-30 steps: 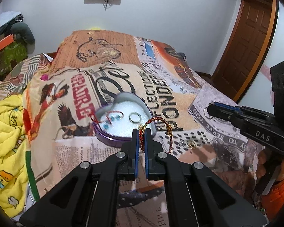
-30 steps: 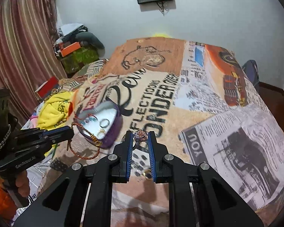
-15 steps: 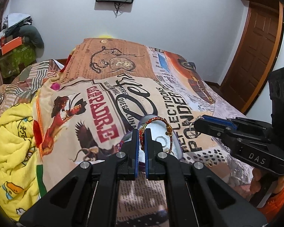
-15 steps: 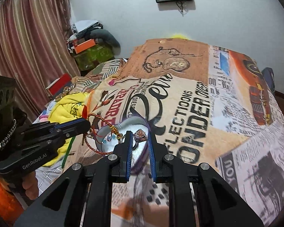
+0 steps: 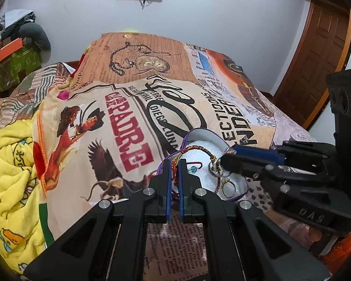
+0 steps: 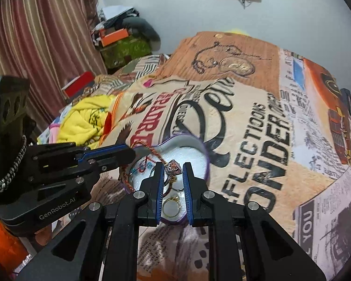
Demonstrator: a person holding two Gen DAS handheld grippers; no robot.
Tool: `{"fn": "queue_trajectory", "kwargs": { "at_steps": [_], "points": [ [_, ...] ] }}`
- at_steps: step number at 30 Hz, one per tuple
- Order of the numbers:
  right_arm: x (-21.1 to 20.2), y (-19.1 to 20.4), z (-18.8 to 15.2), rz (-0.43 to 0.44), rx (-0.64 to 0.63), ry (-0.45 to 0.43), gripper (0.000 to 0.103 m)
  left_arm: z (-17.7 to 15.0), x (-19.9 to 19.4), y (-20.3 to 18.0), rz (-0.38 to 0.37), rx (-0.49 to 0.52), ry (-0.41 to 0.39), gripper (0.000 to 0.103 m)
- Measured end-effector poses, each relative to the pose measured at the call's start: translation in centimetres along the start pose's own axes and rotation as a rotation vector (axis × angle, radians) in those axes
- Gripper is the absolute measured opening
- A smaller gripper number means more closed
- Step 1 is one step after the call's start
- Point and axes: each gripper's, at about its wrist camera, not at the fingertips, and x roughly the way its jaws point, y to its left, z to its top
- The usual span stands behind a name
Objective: Organize jewelry
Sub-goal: 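Lower the charm bracelet into the heart tin with the left tool while the right drops the earring in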
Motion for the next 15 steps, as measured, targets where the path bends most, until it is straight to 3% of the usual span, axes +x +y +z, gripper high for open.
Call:
{"fn": "queue_trajectory", "kwargs": {
  "at_steps": [11,15],
  "points": [
    [0.9,0.9,-0.4,-0.017,-0.045,0.036,0.014,0.1,0.0,0.1,-0.001,0.007,0.003,0.003],
    [0.8,1.2,-0.4,-0.030,-0.054,0.038,0.014,0.3,-0.3,0.2,0.015,0.008,0.002,0.007]
  ]
}}
